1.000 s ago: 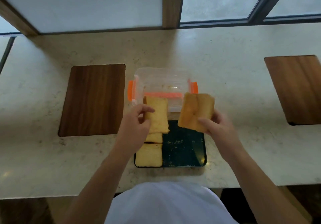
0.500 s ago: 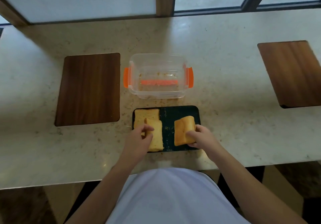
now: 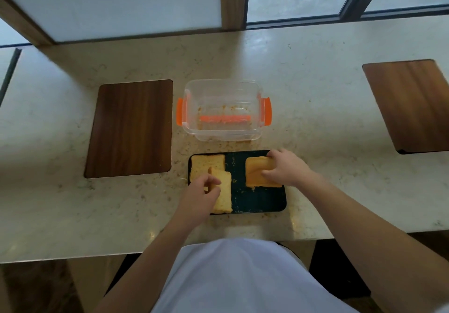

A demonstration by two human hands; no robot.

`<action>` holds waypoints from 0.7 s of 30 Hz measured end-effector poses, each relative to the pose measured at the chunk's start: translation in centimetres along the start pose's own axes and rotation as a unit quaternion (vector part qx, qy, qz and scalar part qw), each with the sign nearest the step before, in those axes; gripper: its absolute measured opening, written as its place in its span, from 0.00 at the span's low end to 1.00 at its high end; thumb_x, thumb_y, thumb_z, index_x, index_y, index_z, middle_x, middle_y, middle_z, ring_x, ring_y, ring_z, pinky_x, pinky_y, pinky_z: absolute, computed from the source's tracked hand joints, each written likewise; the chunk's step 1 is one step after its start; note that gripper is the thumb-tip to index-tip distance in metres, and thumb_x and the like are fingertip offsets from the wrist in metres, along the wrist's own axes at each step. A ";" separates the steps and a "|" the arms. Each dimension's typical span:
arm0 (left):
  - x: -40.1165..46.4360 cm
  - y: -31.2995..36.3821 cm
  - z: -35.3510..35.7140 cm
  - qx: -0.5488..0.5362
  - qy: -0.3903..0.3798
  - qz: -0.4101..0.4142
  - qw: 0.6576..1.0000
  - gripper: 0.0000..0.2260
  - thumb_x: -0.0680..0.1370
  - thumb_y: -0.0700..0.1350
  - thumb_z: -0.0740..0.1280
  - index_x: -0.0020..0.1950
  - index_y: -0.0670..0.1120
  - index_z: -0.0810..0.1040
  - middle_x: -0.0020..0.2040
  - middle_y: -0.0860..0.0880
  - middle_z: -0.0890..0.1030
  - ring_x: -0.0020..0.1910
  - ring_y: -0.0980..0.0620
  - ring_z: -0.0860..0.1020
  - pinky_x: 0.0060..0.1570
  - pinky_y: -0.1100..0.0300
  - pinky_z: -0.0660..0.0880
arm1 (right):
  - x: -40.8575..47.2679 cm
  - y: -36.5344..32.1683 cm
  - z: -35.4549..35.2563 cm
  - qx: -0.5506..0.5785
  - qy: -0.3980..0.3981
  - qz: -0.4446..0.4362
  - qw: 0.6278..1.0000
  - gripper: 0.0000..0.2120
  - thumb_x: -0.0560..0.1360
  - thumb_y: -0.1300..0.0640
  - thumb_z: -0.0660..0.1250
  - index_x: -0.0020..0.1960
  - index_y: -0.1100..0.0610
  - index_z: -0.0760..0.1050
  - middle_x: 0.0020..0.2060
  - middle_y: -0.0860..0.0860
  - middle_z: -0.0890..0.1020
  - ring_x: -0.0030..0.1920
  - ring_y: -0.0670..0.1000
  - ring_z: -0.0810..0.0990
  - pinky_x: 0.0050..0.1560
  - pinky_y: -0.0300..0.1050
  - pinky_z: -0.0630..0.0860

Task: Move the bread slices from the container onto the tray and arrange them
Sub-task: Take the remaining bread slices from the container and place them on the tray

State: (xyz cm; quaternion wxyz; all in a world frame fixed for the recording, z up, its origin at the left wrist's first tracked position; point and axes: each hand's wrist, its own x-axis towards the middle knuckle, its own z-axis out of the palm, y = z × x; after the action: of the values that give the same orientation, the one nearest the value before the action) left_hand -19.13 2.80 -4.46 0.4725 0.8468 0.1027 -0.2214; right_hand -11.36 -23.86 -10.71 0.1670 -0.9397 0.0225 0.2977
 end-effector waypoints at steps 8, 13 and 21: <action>0.2 0.1 0.7 0.003 -0.001 -0.022 1.000 0.04 0.80 0.45 0.66 0.53 0.53 0.78 0.52 0.57 0.79 0.42 0.55 0.80 0.36 0.67 0.75 | -4.7 -1.0 4.4 -0.084 0.093 -0.045 0.991 0.38 0.71 0.38 0.72 0.75 0.50 0.63 0.73 0.54 0.68 0.71 0.58 0.66 0.66 0.57 0.71; 0.9 0.8 1.1 0.012 -0.011 -0.020 1.000 0.05 0.80 0.45 0.65 0.55 0.53 0.77 0.52 0.57 0.78 0.44 0.51 0.81 0.43 0.54 0.80 | -5.6 -0.8 5.7 -0.098 0.112 -0.057 0.987 0.27 0.76 0.50 0.69 0.73 0.49 0.67 0.71 0.52 0.70 0.70 0.58 0.67 0.64 0.55 0.71; 1.9 0.8 1.2 0.011 0.002 -0.015 1.000 0.06 0.79 0.45 0.66 0.54 0.55 0.77 0.48 0.54 0.79 0.43 0.58 0.79 0.38 0.62 0.77 | -4.0 -0.9 3.9 -0.113 0.143 -0.060 0.981 0.20 0.78 0.61 0.64 0.69 0.52 0.72 0.68 0.54 0.74 0.65 0.60 0.71 0.60 0.54 0.72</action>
State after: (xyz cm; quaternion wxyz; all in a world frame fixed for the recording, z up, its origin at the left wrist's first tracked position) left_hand -17.48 1.27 -5.34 0.4598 0.8506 0.1142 -0.2279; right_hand -16.69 -21.94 -11.14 0.0721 -0.9849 -0.0439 0.1508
